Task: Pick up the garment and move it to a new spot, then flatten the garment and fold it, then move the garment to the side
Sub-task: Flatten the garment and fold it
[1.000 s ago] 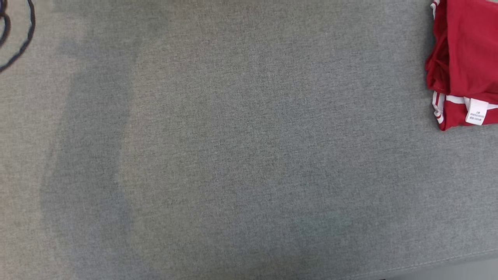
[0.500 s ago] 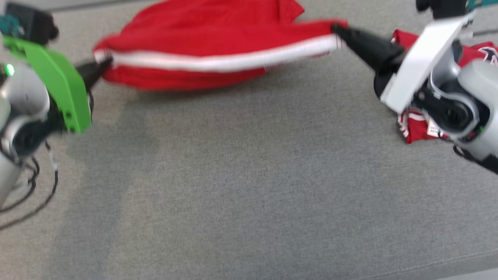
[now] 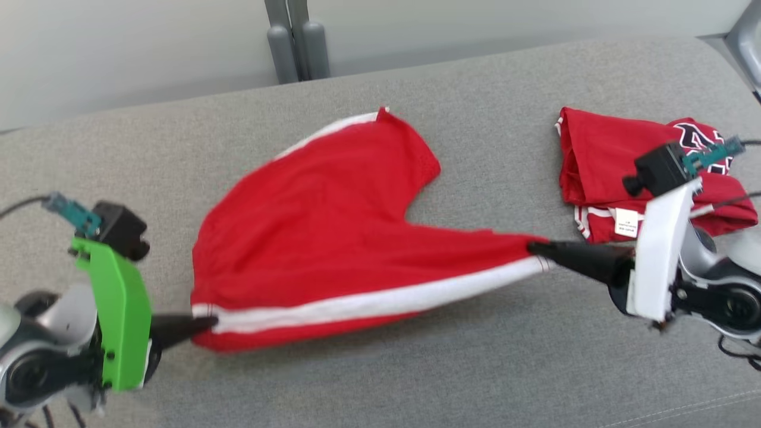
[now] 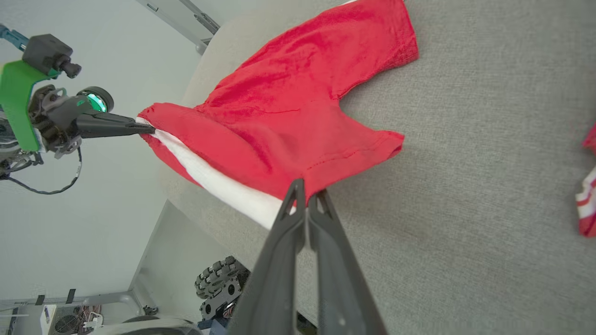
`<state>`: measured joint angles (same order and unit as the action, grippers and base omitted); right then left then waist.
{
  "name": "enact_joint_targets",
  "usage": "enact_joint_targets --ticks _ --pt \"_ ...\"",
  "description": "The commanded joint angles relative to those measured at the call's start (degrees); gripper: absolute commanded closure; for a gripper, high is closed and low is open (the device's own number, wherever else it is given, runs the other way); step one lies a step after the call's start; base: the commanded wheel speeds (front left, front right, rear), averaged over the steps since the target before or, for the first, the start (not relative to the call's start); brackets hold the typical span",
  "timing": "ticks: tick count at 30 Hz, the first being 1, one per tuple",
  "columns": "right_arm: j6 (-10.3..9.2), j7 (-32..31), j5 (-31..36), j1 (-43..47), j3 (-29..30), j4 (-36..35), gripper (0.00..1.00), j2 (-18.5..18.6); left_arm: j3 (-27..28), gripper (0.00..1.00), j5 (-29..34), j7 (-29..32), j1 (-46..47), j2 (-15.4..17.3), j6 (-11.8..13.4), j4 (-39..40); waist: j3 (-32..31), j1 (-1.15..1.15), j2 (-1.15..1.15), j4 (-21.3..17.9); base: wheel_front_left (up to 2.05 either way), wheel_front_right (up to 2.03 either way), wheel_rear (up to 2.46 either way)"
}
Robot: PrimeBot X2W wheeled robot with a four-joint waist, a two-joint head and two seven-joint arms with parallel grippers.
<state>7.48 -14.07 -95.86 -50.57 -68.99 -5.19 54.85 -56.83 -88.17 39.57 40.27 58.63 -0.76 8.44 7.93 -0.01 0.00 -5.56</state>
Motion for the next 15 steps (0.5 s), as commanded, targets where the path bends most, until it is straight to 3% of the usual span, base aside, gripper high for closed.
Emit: enact_joint_targets --ticks 1,8,15 --pt "0.03 -0.5 -1.2 1.4 -0.3 -1.5 1.0 1.5 -0.1 1.0 -1.4 0.6 -1.8 1.7 0.8 2.0 -1.2 0.01 0.0 -0.3 0.0 0.0 0.0" --pt "0.03 -3.3 -3.5 3.5 -2.0 -7.4 1.0 7.9 0.2 1.0 -5.9 0.9 -5.3 6.6 3.1 9.6 -1.8 0.01 0.0 -0.4 0.0 0.0 0.0" --pt "0.03 -5.6 -4.9 -0.5 -2.1 -7.0 1.0 9.5 0.6 1.0 -7.1 3.3 -3.1 5.8 3.9 11.1 0.8 0.01 0.0 1.0 0.0 0.0 0.0"
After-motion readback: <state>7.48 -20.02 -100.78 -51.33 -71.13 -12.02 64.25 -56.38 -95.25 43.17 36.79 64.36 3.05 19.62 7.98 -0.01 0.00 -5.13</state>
